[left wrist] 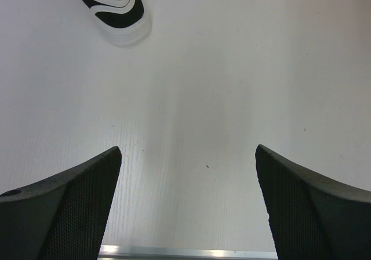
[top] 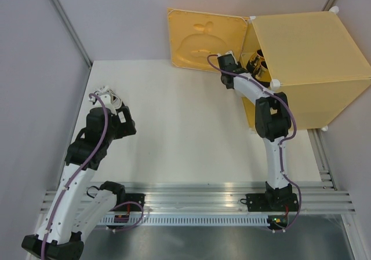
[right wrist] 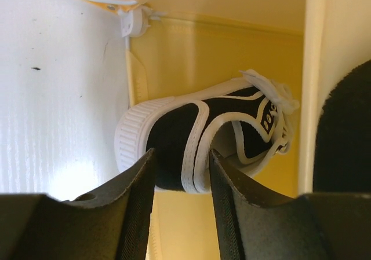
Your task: Place and organize the shoes in the shoe cabinet
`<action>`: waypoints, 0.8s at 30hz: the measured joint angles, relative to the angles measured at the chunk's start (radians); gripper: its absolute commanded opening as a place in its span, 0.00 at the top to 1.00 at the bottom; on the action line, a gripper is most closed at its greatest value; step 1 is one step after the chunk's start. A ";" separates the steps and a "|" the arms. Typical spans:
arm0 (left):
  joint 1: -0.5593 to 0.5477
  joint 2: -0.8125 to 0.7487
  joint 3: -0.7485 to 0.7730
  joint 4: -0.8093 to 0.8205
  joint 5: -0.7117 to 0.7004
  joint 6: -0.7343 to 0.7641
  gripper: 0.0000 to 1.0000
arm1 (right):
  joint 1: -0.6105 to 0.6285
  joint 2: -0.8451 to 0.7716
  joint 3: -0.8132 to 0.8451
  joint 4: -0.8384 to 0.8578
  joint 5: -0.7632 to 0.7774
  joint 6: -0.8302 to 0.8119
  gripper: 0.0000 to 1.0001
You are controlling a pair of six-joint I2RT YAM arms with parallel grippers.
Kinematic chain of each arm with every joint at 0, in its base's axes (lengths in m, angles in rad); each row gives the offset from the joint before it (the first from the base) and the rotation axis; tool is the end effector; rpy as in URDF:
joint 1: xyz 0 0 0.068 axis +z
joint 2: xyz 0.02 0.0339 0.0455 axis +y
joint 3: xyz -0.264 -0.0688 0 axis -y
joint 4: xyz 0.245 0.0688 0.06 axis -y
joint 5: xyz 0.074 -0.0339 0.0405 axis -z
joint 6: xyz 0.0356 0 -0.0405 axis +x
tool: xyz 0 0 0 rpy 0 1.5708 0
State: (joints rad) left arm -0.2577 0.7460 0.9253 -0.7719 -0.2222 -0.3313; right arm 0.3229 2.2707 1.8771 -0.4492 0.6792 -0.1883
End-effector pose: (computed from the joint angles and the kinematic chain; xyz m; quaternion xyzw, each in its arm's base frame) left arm 0.1438 -0.0298 0.3347 -0.0843 0.8748 -0.0419 0.4752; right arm 0.4879 0.1397 0.2010 -0.1080 0.8825 -0.2880 0.3559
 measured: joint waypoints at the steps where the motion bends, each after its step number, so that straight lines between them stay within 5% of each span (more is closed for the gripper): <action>1: 0.000 0.000 0.000 0.000 0.001 0.000 0.01 | 0.003 -0.008 -0.005 0.000 -0.005 0.000 0.53; 11: 0.000 -0.002 0.000 0.000 0.019 0.000 0.01 | 0.067 -0.130 -0.064 0.026 -0.154 0.025 0.48; 24: 0.000 -0.012 0.000 0.000 0.024 0.000 0.01 | 0.048 -0.087 -0.138 0.021 -0.286 0.106 0.48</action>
State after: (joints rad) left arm -0.2577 0.7341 0.9253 -0.7719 -0.1986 -0.3313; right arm 0.3710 2.1841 1.7386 -0.4286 0.3931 -0.0818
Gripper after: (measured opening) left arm 0.990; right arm 0.524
